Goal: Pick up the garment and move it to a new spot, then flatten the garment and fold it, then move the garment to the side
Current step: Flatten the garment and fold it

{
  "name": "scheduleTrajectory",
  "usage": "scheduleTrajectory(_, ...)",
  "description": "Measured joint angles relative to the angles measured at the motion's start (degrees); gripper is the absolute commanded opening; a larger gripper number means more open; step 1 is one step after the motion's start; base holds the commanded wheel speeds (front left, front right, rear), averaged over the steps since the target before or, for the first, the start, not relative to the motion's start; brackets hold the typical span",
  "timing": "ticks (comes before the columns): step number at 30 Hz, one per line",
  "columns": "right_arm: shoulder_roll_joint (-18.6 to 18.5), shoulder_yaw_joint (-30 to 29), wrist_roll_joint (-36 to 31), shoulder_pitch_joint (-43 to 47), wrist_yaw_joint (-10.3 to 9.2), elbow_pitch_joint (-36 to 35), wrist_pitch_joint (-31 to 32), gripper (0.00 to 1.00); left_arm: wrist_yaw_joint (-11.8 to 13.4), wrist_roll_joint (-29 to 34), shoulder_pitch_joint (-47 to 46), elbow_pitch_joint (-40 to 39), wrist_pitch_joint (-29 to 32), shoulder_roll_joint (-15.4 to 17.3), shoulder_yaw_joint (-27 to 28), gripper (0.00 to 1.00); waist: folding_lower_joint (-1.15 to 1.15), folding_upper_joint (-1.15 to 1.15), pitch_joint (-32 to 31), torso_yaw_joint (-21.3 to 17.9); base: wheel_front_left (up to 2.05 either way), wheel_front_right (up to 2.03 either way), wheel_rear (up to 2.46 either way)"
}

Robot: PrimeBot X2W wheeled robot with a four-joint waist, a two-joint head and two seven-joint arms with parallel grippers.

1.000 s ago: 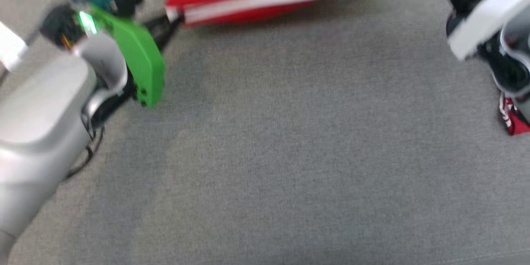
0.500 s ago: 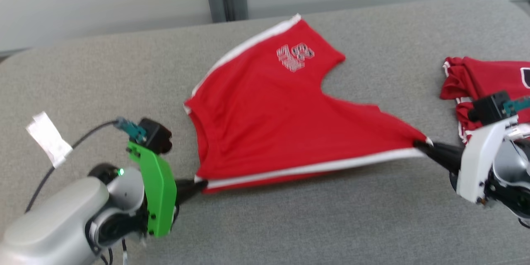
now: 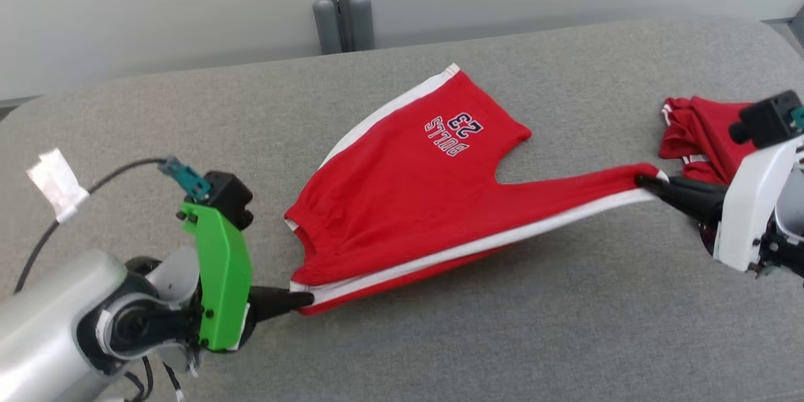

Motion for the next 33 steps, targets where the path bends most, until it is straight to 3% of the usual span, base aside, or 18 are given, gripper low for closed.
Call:
scheduleTrajectory(6,4.68,-3.49,-1.01,-11.33,-0.01,3.96,7.91,0.0,0.11,-6.5,-7.66,4.83,7.7,-2.26,3.47,0.0,0.0,0.0,4.85,1.1,0.0,0.0,0.0)
scheduleTrajectory(14,9.69,-4.27,-4.45,-25.94,-0.01,13.89,14.57,0.0,0.47,-9.82,-15.86,11.85,14.62,-7.06,5.22,0.0,0.0,0.0,12.31,3.99,0.0,0.0,0.0)
scheduleTrajectory(24,13.25,0.44,-10.44,-39.12,-0.01,24.44,14.38,0.0,0.35,-10.7,-22.67,17.18,17.24,-11.69,7.13,0.0,0.0,0.0,20.65,8.18,0.0,0.0,0.0)
scheduleTrajectory(33,15.19,4.92,-11.18,-45.68,-0.02,31.81,10.71,0.0,-0.34,-10.22,-25.19,19.83,17.26,-14.11,7.72,0.0,0.01,0.0,25.92,11.78,0.0,0.0,0.0)
